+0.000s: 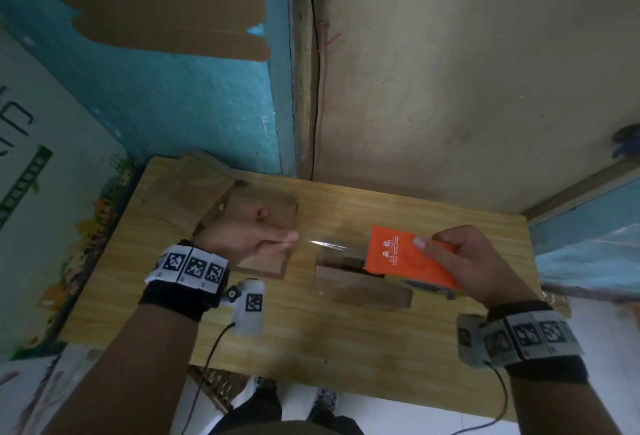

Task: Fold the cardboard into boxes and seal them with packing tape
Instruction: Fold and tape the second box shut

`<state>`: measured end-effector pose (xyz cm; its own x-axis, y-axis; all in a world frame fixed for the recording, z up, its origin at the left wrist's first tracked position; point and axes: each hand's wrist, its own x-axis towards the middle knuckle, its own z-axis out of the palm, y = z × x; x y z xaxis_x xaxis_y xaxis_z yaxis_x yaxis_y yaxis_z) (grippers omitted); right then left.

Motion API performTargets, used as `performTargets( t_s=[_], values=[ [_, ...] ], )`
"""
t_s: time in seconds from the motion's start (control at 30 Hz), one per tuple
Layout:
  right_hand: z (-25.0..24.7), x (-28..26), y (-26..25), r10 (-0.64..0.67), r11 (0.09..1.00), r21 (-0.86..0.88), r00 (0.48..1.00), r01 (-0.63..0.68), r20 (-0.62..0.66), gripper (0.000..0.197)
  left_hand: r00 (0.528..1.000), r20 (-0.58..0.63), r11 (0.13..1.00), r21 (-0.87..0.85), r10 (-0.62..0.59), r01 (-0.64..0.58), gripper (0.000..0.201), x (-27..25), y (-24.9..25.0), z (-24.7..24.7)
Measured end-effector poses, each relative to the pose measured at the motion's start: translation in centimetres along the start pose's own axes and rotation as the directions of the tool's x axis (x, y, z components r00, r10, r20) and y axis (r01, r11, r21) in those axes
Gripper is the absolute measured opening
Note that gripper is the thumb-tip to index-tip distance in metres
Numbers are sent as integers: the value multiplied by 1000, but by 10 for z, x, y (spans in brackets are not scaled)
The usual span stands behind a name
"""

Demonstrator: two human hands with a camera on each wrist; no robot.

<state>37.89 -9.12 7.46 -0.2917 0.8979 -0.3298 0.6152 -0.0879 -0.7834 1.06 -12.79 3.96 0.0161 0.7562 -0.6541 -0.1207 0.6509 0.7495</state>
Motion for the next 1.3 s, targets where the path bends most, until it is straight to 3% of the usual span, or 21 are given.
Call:
performTargets(
  t_s=[0.17,0.23,0.4,0.53,0.7,0.83,0.97,1.1,1.2,1.3],
  values=[
    [9,0,-3,8,1000,0,1000,-8,16,65,999,-35,988,-152,-25,20,47,7,-19,0],
    [15,3,-4,9,1000,-11,1000,-9,11,65,999,-52,996,-87,-14,9,34,7,-26,-5],
    [28,9,-1,28,998,-51,1000,-28,-3,66,999,-45,998,-61,18,-21,37,4,-37,-7],
    [28,13,-2,45,995,-93,999,-43,20,64,993,-113,999,-30,39,-43,40,16,-44,-5],
    [30,13,-7,71,988,-141,997,-66,31,63,967,-221,968,241,130,-76,51,41,-68,16],
    [36,13,-11,76,977,-203,996,-67,37,67,945,-283,933,356,166,-58,47,54,-88,42],
    [40,15,-13,81,968,-243,996,-70,36,68,907,-361,841,541,216,15,37,55,-87,63],
    [43,17,-14,63,952,-303,997,-49,38,69,907,-293,654,756,301,27,11,52,-80,80],
    [46,19,-14,24,930,-367,999,-10,34,71,887,-277,555,831,369,28,19,50,-80,86],
    [51,21,-16,-1,902,-431,999,20,43,69,874,-286,519,853,392,46,20,52,-84,80]
  ],
)
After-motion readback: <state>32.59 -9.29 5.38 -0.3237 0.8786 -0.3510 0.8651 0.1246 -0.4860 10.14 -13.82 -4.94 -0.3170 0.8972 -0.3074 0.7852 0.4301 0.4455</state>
